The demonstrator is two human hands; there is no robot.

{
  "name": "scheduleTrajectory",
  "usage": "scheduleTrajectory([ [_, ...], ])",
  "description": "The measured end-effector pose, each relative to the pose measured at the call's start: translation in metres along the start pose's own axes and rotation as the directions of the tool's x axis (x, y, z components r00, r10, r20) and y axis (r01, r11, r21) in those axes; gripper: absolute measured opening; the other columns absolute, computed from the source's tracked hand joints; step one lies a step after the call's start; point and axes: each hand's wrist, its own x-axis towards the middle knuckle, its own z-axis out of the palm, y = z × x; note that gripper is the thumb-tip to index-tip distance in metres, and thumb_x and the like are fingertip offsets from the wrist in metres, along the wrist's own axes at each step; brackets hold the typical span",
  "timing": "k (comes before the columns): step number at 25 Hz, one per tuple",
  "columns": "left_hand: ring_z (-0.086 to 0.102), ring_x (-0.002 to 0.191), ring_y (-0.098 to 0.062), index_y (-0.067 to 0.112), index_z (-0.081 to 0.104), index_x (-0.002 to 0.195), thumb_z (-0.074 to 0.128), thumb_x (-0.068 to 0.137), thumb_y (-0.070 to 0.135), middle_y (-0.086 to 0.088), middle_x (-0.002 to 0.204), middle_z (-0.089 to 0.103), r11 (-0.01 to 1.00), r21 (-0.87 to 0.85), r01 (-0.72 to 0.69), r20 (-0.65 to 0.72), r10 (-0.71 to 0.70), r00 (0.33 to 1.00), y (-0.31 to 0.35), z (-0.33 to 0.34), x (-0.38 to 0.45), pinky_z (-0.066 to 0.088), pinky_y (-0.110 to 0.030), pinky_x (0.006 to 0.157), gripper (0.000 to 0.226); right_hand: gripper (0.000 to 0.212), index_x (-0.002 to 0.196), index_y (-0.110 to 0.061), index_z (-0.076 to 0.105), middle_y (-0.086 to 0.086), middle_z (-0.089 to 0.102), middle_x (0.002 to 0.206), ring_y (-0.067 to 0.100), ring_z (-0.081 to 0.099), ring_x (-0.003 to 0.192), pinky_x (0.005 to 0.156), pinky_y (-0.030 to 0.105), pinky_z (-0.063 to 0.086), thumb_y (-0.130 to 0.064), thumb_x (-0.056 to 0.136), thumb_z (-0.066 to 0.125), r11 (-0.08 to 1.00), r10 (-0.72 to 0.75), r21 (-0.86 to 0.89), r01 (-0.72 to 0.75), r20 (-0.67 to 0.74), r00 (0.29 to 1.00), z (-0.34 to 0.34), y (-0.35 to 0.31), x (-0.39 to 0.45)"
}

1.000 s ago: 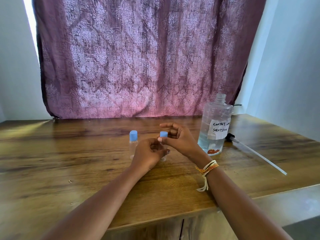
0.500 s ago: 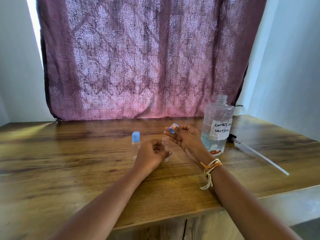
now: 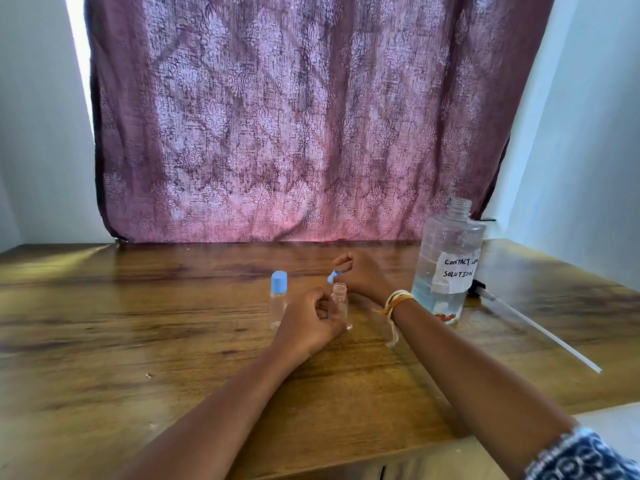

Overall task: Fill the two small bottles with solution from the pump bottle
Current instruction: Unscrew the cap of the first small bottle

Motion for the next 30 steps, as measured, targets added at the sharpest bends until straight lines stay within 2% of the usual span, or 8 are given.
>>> scheduleTrajectory([
  [2,0.071,0.086,-0.012,0.014,0.065,0.108,0.083,0.072,0.014,-0.004,0.095,0.072,1.000,0.011,0.000,0.002,0.000,1.000,-0.001,0.000,0.001,0.058,-0.023,0.079,0.040,0.033,0.102,0.002,0.068,-0.010,0.049,0.065,0.005,0.048,0.064,0.058,0.019,0.039,-0.002,0.070,0.074,0.999,-0.025,-0.038,0.025,0.003,1.000,0.004,-0.002,0.007],
  [8,0.070,0.086,-0.008,0.013,0.064,0.106,0.082,0.070,0.008,-0.003,0.097,0.073,0.999,0.048,0.018,0.009,-0.019,1.000,-0.002,0.000,0.002,0.056,-0.017,0.078,0.041,0.048,0.109,-0.003,0.062,0.011,0.069,0.094,0.023,0.066,0.088,0.088,0.043,0.055,-0.010,0.065,0.077,0.993,0.040,0.107,-0.043,0.035,0.999,0.017,0.015,0.006],
  [11,0.070,0.088,-0.007,0.014,0.063,0.108,0.084,0.069,0.010,-0.001,0.098,0.072,0.999,0.043,0.021,0.022,-0.022,1.000,-0.002,0.000,0.002,0.057,-0.018,0.080,0.044,0.063,0.118,-0.008,0.055,0.003,0.065,0.095,0.016,0.061,0.092,0.087,0.035,0.051,-0.024,0.062,0.080,0.978,0.078,0.188,-0.091,0.072,0.994,0.013,0.021,-0.005],
  [14,0.070,0.089,-0.008,0.014,0.063,0.110,0.083,0.070,0.010,0.000,0.100,0.072,0.999,0.053,0.008,0.016,-0.009,1.000,-0.001,0.000,0.001,0.057,-0.019,0.081,0.045,0.054,0.127,-0.006,0.050,0.010,0.067,0.111,0.016,0.064,0.101,0.082,0.026,0.053,-0.007,0.077,0.072,0.974,0.100,0.193,-0.120,0.110,0.989,0.006,0.024,-0.021],
  [16,0.070,0.088,-0.009,0.011,0.063,0.109,0.080,0.074,0.008,0.000,0.097,0.072,0.999,0.045,0.015,0.002,-0.015,1.000,-0.001,-0.003,0.005,0.057,-0.020,0.081,0.039,0.046,0.125,0.001,0.051,0.019,0.066,0.118,0.023,0.065,0.106,0.090,0.032,0.054,0.004,0.080,0.063,0.977,0.124,0.160,-0.139,0.097,0.987,-0.003,0.025,-0.031],
  [19,0.070,0.088,-0.012,0.010,0.063,0.106,0.079,0.074,0.006,-0.001,0.095,0.071,0.999,0.048,-0.006,-0.030,0.008,1.000,-0.002,-0.007,0.009,0.056,-0.021,0.082,0.036,0.034,0.115,-0.001,0.054,0.017,0.065,0.115,0.023,0.063,0.110,0.096,0.031,0.052,0.007,0.082,0.057,0.986,0.095,0.126,-0.109,0.111,0.989,-0.009,0.021,-0.053],
  [24,0.071,0.092,-0.016,0.011,0.064,0.105,0.083,0.071,0.006,-0.005,0.099,0.073,0.997,0.049,-0.061,0.072,0.057,0.996,0.009,0.002,-0.014,0.057,-0.027,0.087,0.040,0.037,0.113,-0.016,0.055,0.001,0.062,0.106,0.014,0.063,0.101,0.093,0.032,0.054,-0.004,0.080,0.066,0.996,0.042,0.075,-0.045,0.042,0.998,-0.032,0.024,-0.140],
  [30,0.070,0.092,-0.020,0.030,0.063,0.088,0.085,0.069,0.018,-0.002,0.096,0.073,0.996,0.041,-0.080,0.083,0.077,0.994,0.008,-0.001,-0.013,0.058,-0.036,0.089,0.032,0.021,0.094,-0.017,0.065,-0.001,0.070,0.091,0.016,0.069,0.089,0.084,0.032,0.057,-0.002,0.081,0.070,0.982,-0.006,0.179,0.050,-0.239,0.971,-0.075,0.012,-0.155],
])
